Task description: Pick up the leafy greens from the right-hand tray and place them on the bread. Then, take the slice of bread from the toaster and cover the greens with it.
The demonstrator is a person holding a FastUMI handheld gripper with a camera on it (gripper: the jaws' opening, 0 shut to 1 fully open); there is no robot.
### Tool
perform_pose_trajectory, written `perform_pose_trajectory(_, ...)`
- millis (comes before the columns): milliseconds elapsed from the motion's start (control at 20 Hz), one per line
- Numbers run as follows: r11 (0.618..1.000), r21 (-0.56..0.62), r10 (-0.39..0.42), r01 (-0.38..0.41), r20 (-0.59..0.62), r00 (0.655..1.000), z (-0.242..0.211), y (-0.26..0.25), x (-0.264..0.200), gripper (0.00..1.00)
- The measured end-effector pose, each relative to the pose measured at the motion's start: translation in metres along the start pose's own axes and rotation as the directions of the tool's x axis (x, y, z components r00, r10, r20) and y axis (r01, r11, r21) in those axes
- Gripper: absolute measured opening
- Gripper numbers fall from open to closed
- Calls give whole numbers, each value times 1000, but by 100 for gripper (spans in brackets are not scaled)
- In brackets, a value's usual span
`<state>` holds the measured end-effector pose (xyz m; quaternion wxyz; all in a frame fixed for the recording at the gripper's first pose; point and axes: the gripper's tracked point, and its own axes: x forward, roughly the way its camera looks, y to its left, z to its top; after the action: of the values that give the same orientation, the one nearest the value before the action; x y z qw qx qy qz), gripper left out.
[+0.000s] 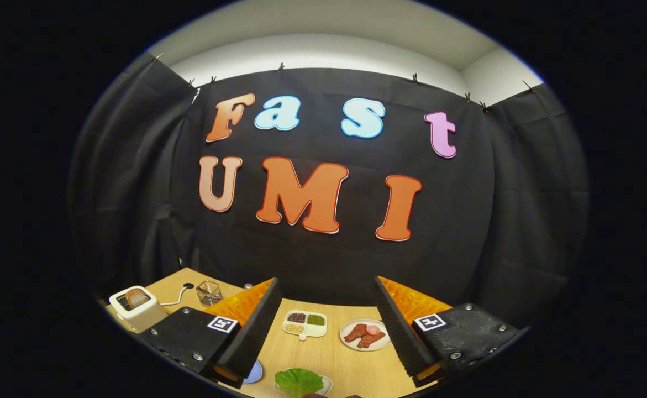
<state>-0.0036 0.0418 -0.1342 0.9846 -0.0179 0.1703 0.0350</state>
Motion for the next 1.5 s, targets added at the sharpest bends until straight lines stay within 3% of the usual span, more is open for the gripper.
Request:
perform_pose_trajectory(300,998,39,47,-40,-223,974,-75,14,15,100)
perform_pose_trajectory(550,993,103,83,-48,-371,925,-121,22,23,100)
perform_pose_trajectory(700,995,100,59,-16,-452,890,-148,15,29,100)
perform_pose_trajectory(850,994,107,84,-29,-547,833,-180,22,31,100)
perform_pose_trajectory(1200,985,165,163,-57,-751,640,-265,38,18,99)
perform_pose_trajectory(1500,981,184,192,-68,-831,522,-312,44,16,98)
